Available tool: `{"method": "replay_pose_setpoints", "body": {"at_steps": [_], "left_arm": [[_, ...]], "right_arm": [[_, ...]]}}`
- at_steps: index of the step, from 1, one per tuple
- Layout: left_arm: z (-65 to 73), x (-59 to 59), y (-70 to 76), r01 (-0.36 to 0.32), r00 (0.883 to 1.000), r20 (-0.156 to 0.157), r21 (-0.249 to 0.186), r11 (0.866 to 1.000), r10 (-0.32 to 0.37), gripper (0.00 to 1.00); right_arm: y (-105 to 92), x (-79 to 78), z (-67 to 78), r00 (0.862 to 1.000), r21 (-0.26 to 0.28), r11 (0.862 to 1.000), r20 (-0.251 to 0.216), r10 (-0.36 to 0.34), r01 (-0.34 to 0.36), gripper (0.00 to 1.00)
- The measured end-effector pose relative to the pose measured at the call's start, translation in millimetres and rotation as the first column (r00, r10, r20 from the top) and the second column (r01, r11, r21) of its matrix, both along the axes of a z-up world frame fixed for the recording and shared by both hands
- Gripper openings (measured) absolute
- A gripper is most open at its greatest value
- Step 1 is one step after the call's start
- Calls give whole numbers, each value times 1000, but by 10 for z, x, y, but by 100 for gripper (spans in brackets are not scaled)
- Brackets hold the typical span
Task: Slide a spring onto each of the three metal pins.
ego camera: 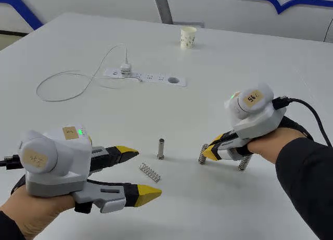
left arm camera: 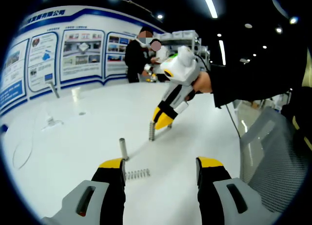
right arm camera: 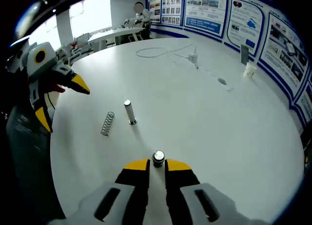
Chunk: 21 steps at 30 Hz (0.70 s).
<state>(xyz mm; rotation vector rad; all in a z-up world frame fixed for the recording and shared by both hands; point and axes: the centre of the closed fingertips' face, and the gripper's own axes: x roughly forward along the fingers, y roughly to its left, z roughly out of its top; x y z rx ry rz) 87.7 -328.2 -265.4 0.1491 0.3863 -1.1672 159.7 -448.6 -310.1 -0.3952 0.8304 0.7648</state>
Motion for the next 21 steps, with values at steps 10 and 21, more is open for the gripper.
{"method": "replay_pose_setpoints", "body": {"at_steps": [10,21], "left_arm": [[5,8,13,-1,1000,3,1,1000,1,60],[-4,12,23,-3,1000,4,3,1000,3,60]], "right_arm": [[-23,-75,-2,1000,-17,1000,10,4,-4,14],[49,-219,-36,1000,-8,1000,5,9,-9,15]]}}
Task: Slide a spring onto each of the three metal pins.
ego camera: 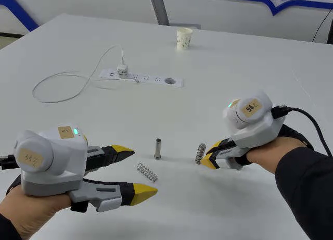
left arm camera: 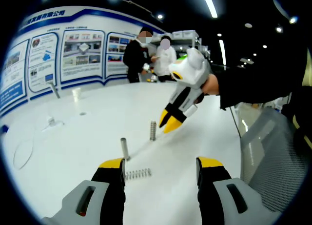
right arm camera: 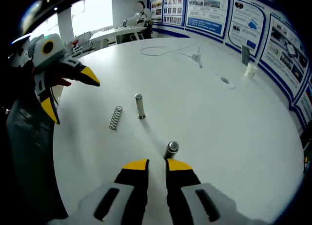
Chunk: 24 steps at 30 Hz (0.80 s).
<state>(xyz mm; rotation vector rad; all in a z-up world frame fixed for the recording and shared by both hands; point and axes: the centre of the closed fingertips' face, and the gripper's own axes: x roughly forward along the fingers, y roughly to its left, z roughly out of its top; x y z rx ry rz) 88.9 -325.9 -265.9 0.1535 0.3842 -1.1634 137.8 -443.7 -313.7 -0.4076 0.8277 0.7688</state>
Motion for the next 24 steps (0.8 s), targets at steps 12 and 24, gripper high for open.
{"method": "replay_pose_setpoints", "body": {"at_steps": [12,24], "left_arm": [[15,-15,5,1,1000,6,3,1000,-1,60],[12,-41,40,-5,1000,5,6,1000,5,60]], "right_arm": [[328,-136,22,999,31,998,3,51,-51,15],[717,-222,-34,992,54,991,-5,122,-122,18]]}}
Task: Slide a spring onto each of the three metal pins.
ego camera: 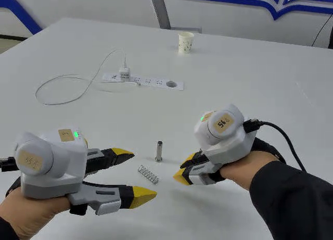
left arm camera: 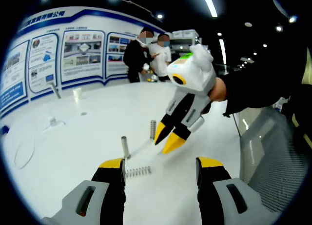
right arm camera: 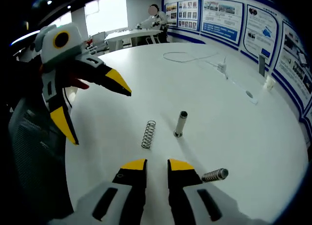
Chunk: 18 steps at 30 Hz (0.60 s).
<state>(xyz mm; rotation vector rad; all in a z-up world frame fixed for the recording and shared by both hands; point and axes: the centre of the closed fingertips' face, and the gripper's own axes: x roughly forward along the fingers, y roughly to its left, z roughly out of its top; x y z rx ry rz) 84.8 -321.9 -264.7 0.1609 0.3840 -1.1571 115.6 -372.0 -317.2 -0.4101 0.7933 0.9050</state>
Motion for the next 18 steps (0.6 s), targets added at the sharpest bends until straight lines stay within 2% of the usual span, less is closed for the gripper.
{"method": "replay_pose_setpoints", "body": {"at_steps": [9,18], "left_arm": [[-8,4,10,1,1000,-2,1,1000,-1,59],[-29,-1,22,1,1000,-6,3,1000,-1,59]], "right_arm": [[209,-12,-91,999,8,999,-7,33,-33,20],[353,12,-180,999,21,999,-6,32,-32,21]]}}
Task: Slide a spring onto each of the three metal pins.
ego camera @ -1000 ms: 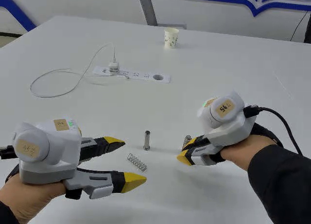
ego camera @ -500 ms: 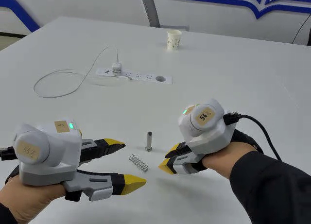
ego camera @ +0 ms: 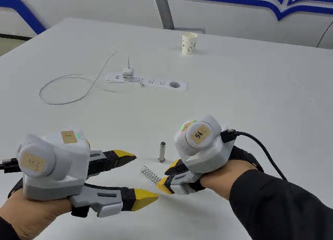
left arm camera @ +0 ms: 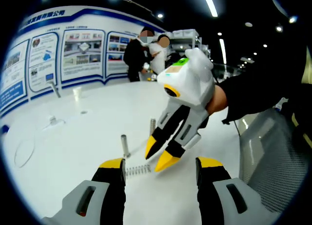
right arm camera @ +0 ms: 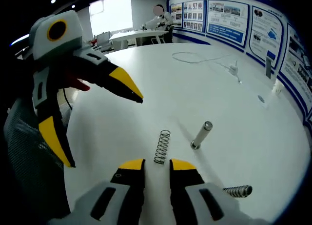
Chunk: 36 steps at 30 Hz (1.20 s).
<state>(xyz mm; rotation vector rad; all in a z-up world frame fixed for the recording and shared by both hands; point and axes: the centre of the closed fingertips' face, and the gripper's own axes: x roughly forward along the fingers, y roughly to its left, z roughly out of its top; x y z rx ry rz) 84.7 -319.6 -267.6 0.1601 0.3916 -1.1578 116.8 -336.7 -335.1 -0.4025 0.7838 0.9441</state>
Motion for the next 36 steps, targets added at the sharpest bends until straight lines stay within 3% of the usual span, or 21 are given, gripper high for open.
{"method": "replay_pose_setpoints", "body": {"at_steps": [7,23,36], "left_arm": [[-20,4,24,1,1000,-4,4,1000,-1,59],[-44,19,61,-4,1000,-8,7,1000,4,58],[-54,27,52,-4,1000,-7,11,1000,5,58]], "right_arm": [[58,29,-61,1000,-12,1000,21,-12,12,20],[48,73,-171,998,-4,998,0,-57,57,16],[-45,61,-144,998,-7,998,5,-61,61,11]]}}
